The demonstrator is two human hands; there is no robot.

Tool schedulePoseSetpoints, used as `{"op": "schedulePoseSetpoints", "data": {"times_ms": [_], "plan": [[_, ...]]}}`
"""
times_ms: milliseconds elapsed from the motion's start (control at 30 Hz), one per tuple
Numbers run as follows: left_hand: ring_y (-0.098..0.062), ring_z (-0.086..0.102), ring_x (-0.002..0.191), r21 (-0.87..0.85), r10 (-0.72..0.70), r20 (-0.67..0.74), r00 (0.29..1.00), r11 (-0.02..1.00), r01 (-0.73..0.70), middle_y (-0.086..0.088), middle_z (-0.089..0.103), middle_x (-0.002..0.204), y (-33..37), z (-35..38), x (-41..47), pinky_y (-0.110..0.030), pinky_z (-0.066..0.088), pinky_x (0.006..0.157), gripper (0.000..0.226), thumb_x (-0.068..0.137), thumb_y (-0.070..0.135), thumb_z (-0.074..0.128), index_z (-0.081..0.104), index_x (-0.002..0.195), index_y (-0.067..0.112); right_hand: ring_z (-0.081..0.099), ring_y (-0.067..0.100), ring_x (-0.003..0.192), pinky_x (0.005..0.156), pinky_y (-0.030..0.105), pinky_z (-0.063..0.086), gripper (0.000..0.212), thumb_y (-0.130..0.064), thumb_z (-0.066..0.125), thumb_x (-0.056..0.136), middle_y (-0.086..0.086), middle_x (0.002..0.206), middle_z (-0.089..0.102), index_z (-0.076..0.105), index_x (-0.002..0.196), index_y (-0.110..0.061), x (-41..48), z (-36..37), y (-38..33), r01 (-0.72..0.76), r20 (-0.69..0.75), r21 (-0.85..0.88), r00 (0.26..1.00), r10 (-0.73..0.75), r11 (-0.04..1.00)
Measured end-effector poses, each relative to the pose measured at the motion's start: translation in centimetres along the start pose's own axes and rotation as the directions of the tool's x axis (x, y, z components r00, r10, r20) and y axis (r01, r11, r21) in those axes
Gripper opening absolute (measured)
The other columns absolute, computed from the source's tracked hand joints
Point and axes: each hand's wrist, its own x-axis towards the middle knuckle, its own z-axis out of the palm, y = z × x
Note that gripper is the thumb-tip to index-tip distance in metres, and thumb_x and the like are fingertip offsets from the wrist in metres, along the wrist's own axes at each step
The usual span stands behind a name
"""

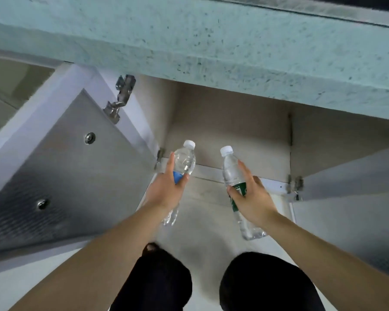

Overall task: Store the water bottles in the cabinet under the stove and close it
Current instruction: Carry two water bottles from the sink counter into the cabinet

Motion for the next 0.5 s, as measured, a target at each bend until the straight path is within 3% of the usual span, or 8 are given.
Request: {"op": "schedulePoseSetpoints", "data": {"times_ms": [167,233,367,500], "plan": [[-0.016,0.066,0.069,-0.038,0.025,-0.011,1.000,0.999,-0.025,0.003,0.065,0.081,-4.2,6.8,9.4,-0.038,0.053,0.071,0.071,0.085,0.058,0.044,0.003,0.142,0.046,0.050,0.020,0.085,0.074,0.028,0.038,0.067,-0.043,0.053,0.087,0.002,0.108,0.047,0.011,0.138,-0.053,9.6,6.6,5.8,0.018,-0.026,0.037,1.000,-0.017,0.999],[-0.016,0.067,0.068,-0.064,0.043,-0.023,0.999,0.997,-0.044,0.003,0.065,0.080,-6.1,9.6,13.2,-0.038,0.054,0.073,0.071,0.085,0.054,0.048,0.006,0.142,0.045,0.052,0.019,0.084,0.073,0.028,0.040,0.067,-0.044,0.054,0.087,0.002,0.108,0.047,0.011,0.137,-0.054,13.4,9.3,8.1,0.066,-0.048,0.035,0.997,-0.064,0.997],[-0.027,0.065,0.082,0.025,0.119,-0.011,0.993,0.993,-0.119,-0.006,0.067,0.094,-10.1,14.5,20.8,-0.044,0.052,0.083,0.077,0.087,0.055,0.048,0.001,0.145,0.039,0.055,0.020,0.076,0.061,0.024,0.041,0.068,-0.041,0.053,0.089,0.005,0.100,0.046,0.007,0.135,-0.061,20.9,14.1,13.0,0.153,-0.104,-0.010,0.983,-0.153,0.988],[-0.023,0.059,0.074,0.091,0.187,-0.051,0.981,0.979,-0.182,-0.004,0.064,0.088,-12.3,16.4,25.7,-0.033,0.046,0.073,0.075,0.089,0.053,0.045,0.001,0.147,0.037,0.057,0.023,0.073,0.069,0.030,0.048,0.070,-0.040,0.054,0.089,0.006,0.100,0.045,0.007,0.138,-0.056,27.1,18.6,16.2,0.171,-0.192,-0.008,0.967,-0.169,0.985]]}}
